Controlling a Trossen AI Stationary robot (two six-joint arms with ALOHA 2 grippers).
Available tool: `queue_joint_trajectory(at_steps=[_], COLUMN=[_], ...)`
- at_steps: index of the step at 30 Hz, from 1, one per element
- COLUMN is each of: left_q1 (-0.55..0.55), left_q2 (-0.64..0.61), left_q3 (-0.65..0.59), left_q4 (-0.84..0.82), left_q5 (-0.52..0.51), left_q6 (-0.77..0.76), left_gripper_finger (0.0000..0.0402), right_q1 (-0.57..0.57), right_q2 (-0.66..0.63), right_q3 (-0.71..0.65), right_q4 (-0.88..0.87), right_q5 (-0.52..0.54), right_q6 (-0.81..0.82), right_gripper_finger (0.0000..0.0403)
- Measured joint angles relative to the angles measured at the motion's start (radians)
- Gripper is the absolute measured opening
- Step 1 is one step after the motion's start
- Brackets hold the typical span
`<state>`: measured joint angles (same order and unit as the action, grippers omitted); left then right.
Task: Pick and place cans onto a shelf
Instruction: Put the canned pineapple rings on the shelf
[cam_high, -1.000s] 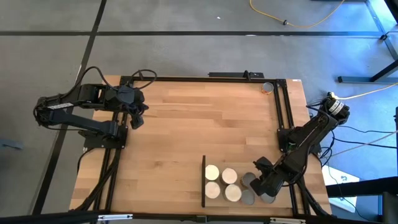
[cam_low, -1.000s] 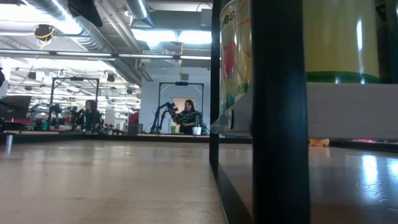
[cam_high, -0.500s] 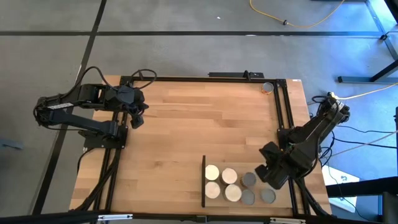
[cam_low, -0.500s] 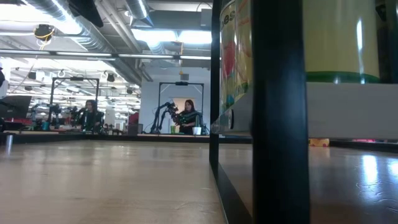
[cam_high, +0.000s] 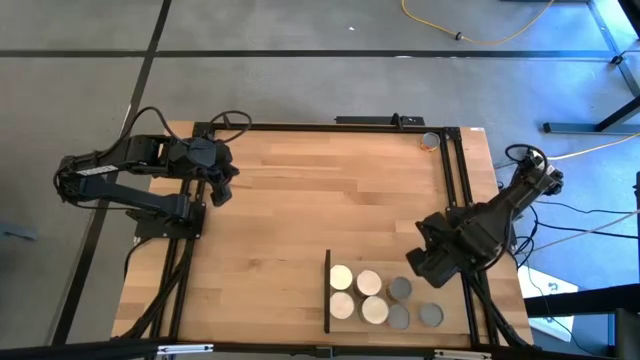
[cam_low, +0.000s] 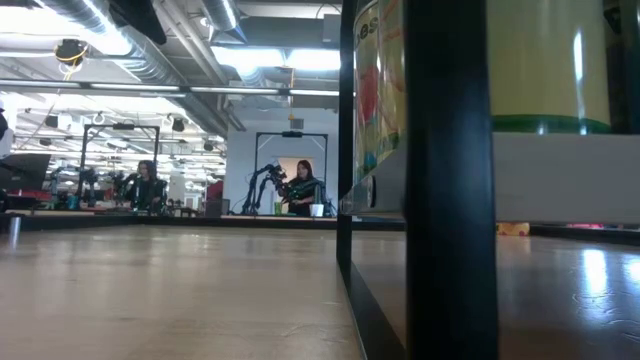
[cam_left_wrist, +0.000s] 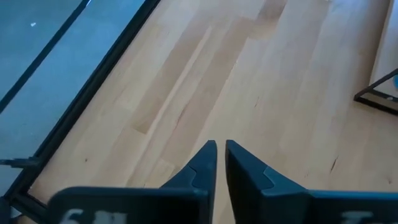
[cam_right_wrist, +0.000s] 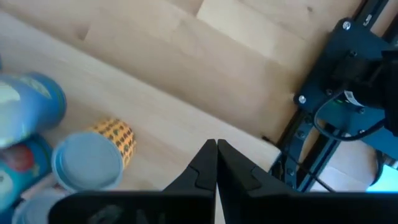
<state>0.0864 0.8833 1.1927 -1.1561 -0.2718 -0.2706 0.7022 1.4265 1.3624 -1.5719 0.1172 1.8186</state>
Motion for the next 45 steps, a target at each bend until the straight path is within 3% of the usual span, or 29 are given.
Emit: queue_joint_trajectory(at_steps=[7,14,21,26,38,45], left_q1=[0.0,0.0,0.0,0.0,0.0,0.0], left_q2=[0.0,0.0,0.0,0.0,0.0,0.0], left_q3=[0.0,0.0,0.0,0.0,0.0,0.0], left_q4=[-0.001,-0.002,-0.002,-0.002,-0.002,-0.002], left_q5=[-0.071,-0.163,-0.165,-0.166,-0.181,-0.18], left_q6=[-0.016,-0.016,-0.017,-0.021,-0.116,-0.122], left_gripper_finger=[0.006,0.006,0.006,0.0062,0.0062,0.0061], right_q1=[-0.119,-0.354,-0.656,-0.832,-1.169,-1.338], right_q2=[-0.025,-0.185,-0.414,-0.482,-0.37,-0.28], right_q3=[0.0,-0.032,-0.151,-0.155,-0.155,-0.155], right_q4=[0.002,0.002,-0.003,0.019,0.177,0.304], right_q5=[0.156,0.361,0.347,0.337,0.326,0.151], right_q6=[-0.054,-0.263,-0.525,-0.691,-1.223,-1.412], right_gripper_finger=[0.0006,0.0006,0.0006,0.0017,0.0023,0.0023])
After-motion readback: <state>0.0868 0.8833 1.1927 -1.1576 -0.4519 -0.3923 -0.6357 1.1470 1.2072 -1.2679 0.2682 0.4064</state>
